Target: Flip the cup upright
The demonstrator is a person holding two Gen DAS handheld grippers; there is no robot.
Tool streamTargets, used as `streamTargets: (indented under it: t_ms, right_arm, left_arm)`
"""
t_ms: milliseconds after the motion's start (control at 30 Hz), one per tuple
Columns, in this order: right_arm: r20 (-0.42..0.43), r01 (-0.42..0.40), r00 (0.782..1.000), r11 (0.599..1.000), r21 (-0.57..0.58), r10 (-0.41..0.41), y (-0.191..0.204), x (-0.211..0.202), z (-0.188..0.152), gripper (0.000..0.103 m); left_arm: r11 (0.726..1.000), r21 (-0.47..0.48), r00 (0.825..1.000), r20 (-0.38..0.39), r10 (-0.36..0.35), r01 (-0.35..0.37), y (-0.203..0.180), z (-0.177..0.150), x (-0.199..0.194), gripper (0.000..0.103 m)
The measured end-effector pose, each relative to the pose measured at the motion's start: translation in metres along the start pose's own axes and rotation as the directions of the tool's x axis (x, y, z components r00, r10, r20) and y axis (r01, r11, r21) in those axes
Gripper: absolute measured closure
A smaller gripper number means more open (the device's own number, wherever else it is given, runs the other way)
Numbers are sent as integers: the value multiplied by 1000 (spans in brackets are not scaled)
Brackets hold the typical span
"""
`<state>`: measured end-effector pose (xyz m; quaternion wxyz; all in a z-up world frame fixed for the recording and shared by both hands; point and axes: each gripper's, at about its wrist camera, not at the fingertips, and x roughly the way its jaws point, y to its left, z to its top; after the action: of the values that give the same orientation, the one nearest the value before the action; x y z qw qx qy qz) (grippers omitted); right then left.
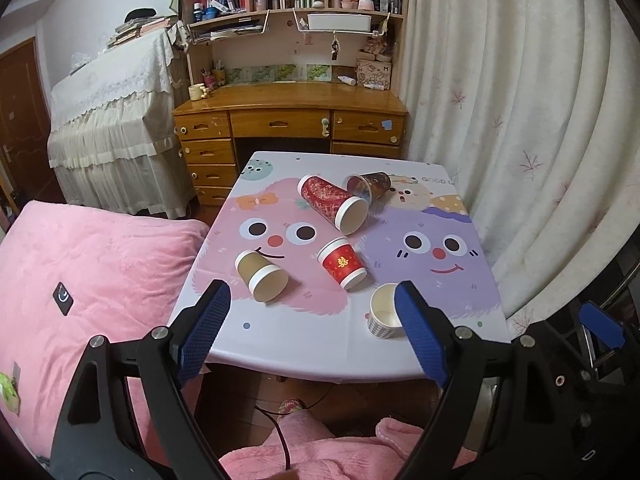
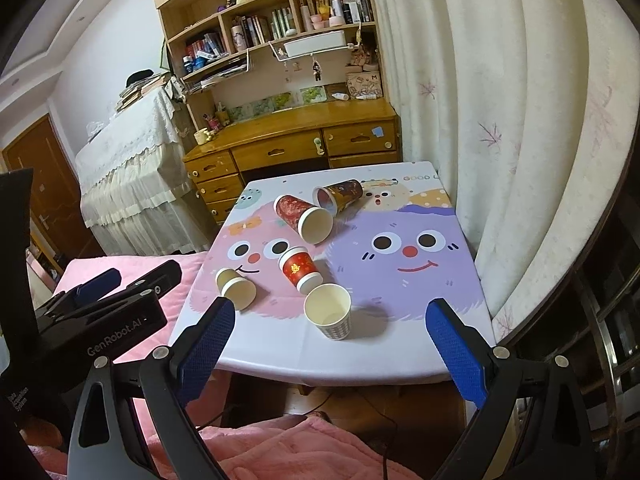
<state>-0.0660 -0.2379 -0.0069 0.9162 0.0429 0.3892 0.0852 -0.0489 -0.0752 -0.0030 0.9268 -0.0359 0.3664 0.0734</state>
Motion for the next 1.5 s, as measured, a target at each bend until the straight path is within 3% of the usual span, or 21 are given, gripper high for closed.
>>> streamTargets:
  t_ms: [1500]
  right_arm:
    - [-30, -2, 1000, 1000, 7, 2, -8, 7, -7, 5]
  left_arm:
    - [999, 19, 999, 13, -37, 36, -7, 0, 0, 20]
